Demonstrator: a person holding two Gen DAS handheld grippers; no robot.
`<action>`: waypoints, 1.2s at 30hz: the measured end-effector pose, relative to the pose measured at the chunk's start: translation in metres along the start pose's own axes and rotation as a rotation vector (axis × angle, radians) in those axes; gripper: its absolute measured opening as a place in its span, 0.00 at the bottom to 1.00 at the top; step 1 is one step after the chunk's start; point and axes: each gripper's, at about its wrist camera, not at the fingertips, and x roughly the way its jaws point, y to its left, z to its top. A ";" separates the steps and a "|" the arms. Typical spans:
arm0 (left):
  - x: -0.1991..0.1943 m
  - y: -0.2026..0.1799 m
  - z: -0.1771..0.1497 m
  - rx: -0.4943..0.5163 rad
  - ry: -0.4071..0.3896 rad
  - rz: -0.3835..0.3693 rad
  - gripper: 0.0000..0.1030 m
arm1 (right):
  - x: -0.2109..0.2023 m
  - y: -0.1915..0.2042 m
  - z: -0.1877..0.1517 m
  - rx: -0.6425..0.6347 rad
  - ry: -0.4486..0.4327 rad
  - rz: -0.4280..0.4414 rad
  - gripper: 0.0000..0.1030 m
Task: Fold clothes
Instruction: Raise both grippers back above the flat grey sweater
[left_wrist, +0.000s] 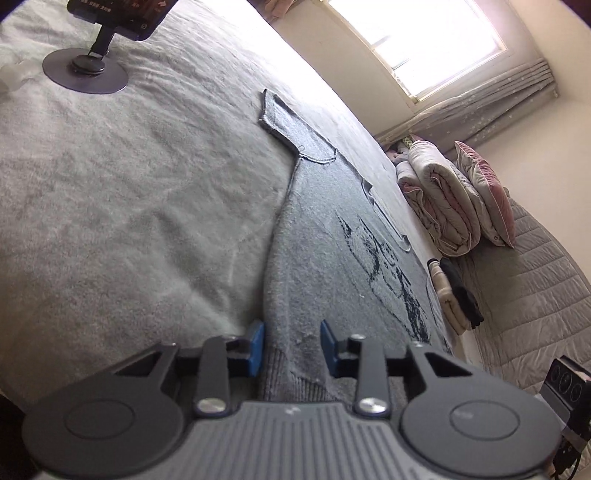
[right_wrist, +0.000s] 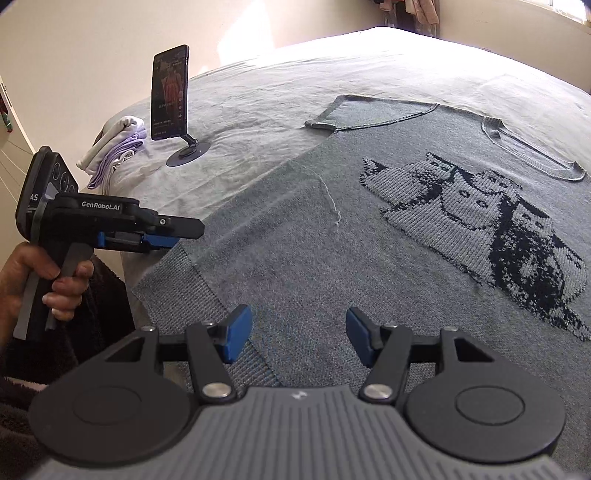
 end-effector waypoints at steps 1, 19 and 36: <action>-0.004 -0.001 -0.002 0.000 -0.029 0.018 0.04 | 0.001 0.001 -0.001 -0.003 0.006 -0.001 0.59; 0.026 -0.088 0.012 0.506 -0.120 0.046 0.78 | -0.001 -0.033 -0.007 0.115 -0.083 -0.232 0.60; 0.123 -0.115 -0.009 0.805 -0.002 0.073 0.99 | 0.002 -0.113 -0.047 0.287 -0.251 -0.602 1.00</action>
